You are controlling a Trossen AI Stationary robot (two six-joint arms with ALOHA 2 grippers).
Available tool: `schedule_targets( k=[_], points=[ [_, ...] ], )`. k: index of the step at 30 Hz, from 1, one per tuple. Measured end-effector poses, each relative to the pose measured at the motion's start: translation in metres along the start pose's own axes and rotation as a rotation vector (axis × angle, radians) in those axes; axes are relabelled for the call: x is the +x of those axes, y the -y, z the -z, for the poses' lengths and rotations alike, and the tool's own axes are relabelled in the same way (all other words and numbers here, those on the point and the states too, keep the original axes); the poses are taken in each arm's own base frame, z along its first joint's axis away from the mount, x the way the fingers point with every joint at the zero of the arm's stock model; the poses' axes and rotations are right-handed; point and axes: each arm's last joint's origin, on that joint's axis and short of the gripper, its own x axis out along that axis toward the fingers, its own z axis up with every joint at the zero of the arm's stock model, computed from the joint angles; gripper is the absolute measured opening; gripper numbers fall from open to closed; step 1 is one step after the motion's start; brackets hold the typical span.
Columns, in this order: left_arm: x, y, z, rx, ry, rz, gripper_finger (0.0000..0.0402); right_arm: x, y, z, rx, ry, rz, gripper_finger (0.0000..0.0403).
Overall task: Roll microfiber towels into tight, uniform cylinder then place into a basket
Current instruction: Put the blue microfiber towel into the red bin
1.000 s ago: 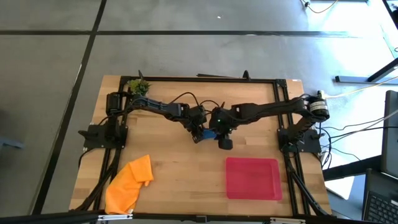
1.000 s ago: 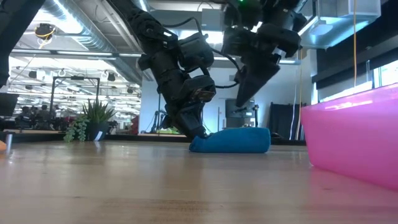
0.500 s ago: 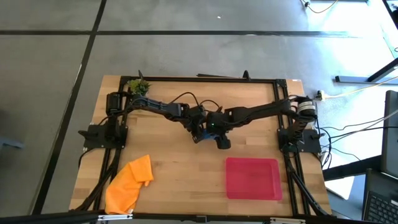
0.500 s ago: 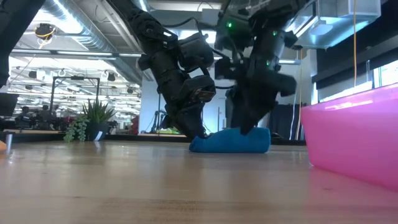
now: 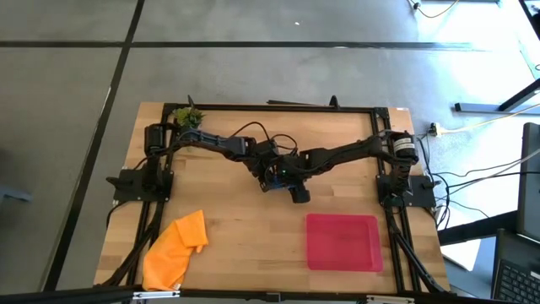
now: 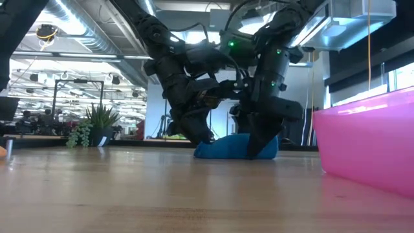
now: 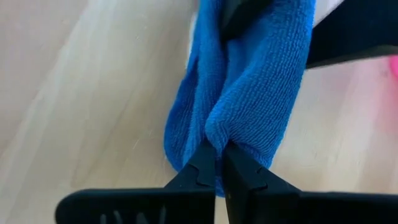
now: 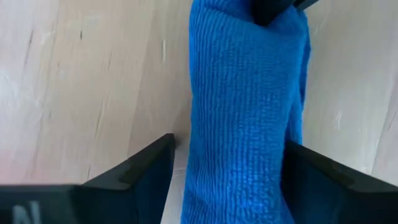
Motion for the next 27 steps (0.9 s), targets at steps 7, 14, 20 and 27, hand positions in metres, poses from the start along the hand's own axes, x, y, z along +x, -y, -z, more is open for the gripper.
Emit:
schedule_targets(
  k=[7,14,20,27],
  points=[
    [-0.0004,-0.0004,0.0002,0.029,-0.014,0.037,0.0000,0.0027,0.0001,-0.0005,0.000,0.005,0.001,0.0235],
    [-0.0004,-0.0001,0.0004,0.056,-0.018,0.045,0.0000,0.0034,0.0009,-0.0024,0.004,0.025,0.012,0.0140],
    [-0.0004,0.0000,0.0004,0.048,-0.019,0.047,0.0000,0.0039,0.0016,-0.0048,0.004,0.052,0.021,0.0039],
    [-0.0002,-0.0001,0.0004,0.048,-0.016,0.040,0.0033,0.0042,0.0016,-0.0053,0.004,0.059,0.019,0.0028]
  ],
)
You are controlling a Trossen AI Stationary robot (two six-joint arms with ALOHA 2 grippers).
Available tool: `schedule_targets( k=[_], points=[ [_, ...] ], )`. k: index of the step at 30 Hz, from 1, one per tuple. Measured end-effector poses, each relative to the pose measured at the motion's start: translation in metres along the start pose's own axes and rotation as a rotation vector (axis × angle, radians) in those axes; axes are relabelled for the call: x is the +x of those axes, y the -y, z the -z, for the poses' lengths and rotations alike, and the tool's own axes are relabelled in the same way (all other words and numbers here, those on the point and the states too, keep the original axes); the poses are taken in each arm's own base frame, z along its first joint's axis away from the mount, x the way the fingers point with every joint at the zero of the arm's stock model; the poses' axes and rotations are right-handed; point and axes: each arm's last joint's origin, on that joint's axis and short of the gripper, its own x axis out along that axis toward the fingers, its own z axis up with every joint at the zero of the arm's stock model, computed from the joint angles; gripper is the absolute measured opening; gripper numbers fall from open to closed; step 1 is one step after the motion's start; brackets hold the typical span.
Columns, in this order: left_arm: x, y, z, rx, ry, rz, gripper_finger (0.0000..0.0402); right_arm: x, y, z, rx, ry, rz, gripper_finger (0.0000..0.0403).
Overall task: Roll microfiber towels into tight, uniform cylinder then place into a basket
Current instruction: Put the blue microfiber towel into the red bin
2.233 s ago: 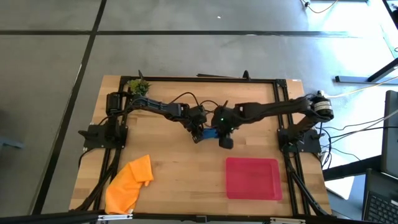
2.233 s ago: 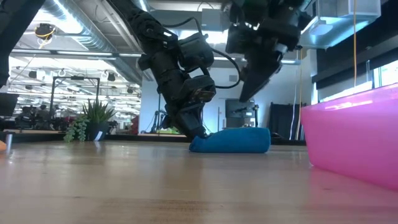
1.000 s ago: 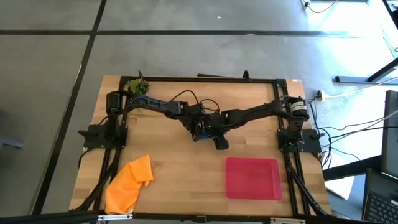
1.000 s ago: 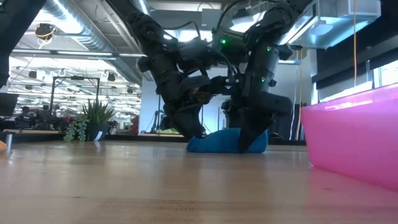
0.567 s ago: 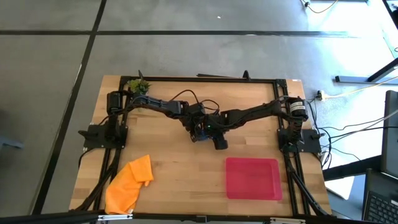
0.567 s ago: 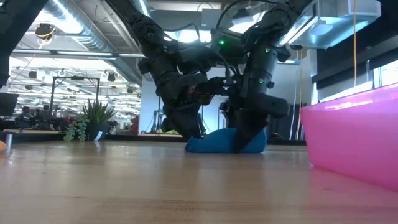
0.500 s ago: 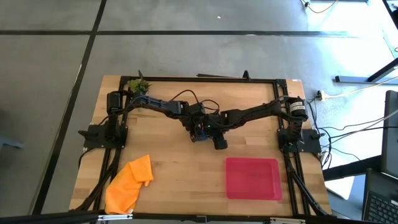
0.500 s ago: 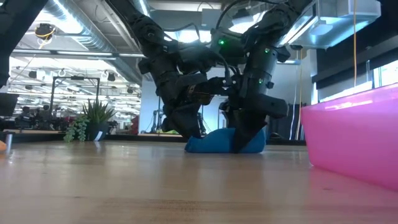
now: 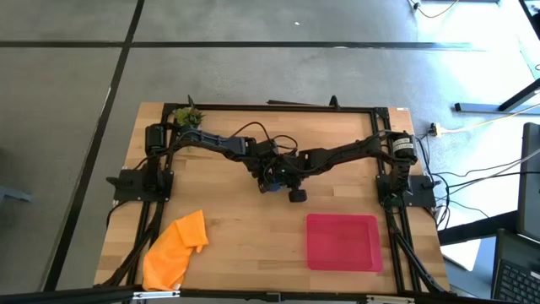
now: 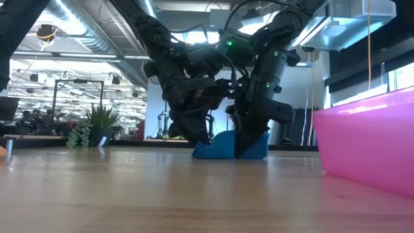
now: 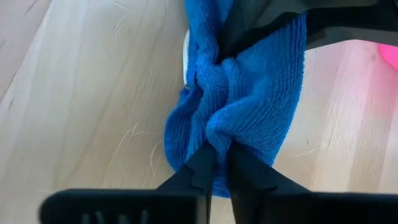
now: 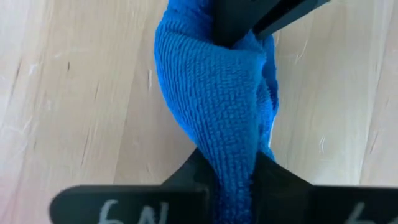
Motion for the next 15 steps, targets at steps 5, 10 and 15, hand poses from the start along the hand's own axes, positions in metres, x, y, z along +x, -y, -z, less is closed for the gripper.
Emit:
schedule_targets(
  k=[5,10,15],
  points=[
    [0.0001,0.0000,0.0000,-0.002,0.001,-0.003,0.0079,0.0005,0.0001,-0.0007,0.000,0.010,-0.001,0.0058],
    [-0.0001,0.0004,-0.0001,0.011,0.000,0.004,0.0106,0.0005,0.0000,-0.0008,0.016,0.011,-0.001,0.0040],
    [-0.0068,-0.0024,0.0000,0.009,-0.020,0.056,0.0104,0.0007,-0.0007,-0.0013,0.029,0.025,-0.043,0.0027]
  ],
)
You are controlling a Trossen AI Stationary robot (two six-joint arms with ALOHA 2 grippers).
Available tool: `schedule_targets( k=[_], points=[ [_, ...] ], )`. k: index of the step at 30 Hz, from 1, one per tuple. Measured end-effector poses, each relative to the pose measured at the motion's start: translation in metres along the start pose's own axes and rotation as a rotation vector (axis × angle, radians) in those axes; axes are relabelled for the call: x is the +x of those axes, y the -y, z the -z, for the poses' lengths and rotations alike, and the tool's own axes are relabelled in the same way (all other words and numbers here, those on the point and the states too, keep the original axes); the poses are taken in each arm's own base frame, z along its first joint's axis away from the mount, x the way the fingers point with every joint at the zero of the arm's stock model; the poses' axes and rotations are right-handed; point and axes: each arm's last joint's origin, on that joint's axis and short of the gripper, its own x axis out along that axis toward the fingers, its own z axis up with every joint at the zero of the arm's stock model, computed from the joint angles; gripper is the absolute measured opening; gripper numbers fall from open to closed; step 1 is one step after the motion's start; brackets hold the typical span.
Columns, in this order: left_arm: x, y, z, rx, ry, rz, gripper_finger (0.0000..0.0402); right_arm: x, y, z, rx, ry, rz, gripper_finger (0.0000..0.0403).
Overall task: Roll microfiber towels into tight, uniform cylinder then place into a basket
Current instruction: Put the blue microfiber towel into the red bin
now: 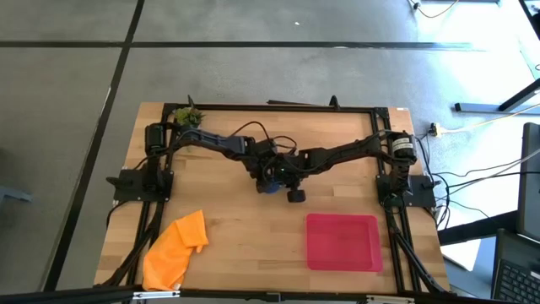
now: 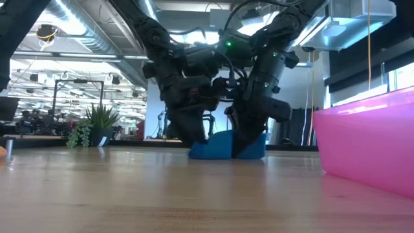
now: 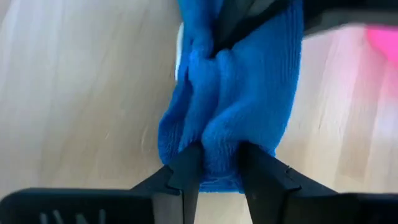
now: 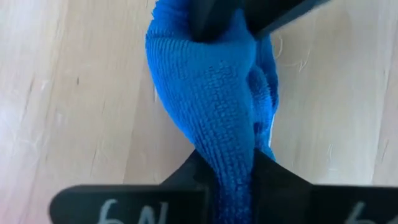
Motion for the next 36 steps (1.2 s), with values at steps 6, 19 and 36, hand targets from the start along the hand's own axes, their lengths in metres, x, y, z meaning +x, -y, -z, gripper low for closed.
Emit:
schedule_targets(
  k=[6,19,36],
  points=[
    [-0.023,-0.001,0.002,0.022,-0.004,-0.085,0.0103,0.000,0.000,0.000,0.004,0.005,-0.007,0.0027],
    [-0.103,0.022,0.012,0.079,0.095,-0.286,0.0102,-0.007,0.000,0.001,0.088,0.007,-0.056,0.0027],
    [-0.200,0.060,0.045,0.059,0.370,-0.402,0.0102,-0.112,-0.012,0.005,0.222,0.060,0.037,0.0027]
  ],
)
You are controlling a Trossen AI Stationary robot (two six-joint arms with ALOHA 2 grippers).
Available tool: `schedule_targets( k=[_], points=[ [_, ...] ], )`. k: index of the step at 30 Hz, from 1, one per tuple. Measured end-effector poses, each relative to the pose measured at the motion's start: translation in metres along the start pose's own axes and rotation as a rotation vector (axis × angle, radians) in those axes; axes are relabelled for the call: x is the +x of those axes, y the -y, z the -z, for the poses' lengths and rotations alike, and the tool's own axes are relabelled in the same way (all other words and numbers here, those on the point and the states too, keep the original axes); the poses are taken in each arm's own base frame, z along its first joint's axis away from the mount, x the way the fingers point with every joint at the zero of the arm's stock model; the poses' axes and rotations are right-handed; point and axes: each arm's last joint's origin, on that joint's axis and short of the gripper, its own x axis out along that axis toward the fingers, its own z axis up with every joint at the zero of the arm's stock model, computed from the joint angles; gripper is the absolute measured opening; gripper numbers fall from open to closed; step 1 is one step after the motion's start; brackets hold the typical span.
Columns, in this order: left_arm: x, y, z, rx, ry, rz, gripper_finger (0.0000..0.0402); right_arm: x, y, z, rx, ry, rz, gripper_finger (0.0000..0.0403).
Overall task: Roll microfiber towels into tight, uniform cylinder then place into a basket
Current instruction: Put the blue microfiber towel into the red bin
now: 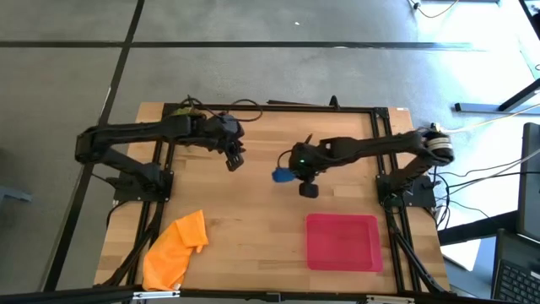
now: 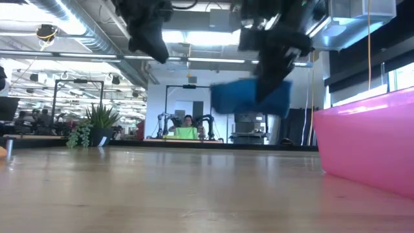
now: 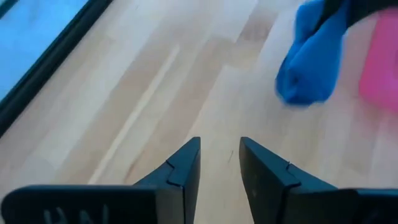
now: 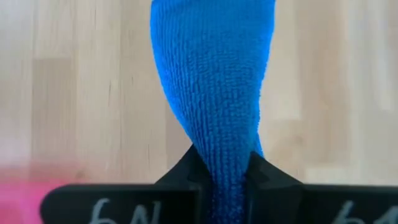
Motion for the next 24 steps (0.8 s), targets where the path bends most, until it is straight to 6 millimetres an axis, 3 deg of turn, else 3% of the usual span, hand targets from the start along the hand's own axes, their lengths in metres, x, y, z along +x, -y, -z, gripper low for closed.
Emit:
schedule_targets(
  k=[5,14,24],
  points=[
    [-0.007,0.009,0.003,0.032,0.021,0.008,0.0102,-0.041,-0.018,0.011,-0.008,0.019,-0.005,0.0027],
    [-0.012,0.041,0.015,0.143,-0.003,0.093,0.0102,-0.107,-0.052,0.031,-0.152,0.175,-0.095,0.0027],
    [-0.021,0.074,0.027,0.244,0.027,0.170,0.0102,-0.138,-0.077,0.055,-0.269,0.173,-0.244,0.0027]
  ],
)
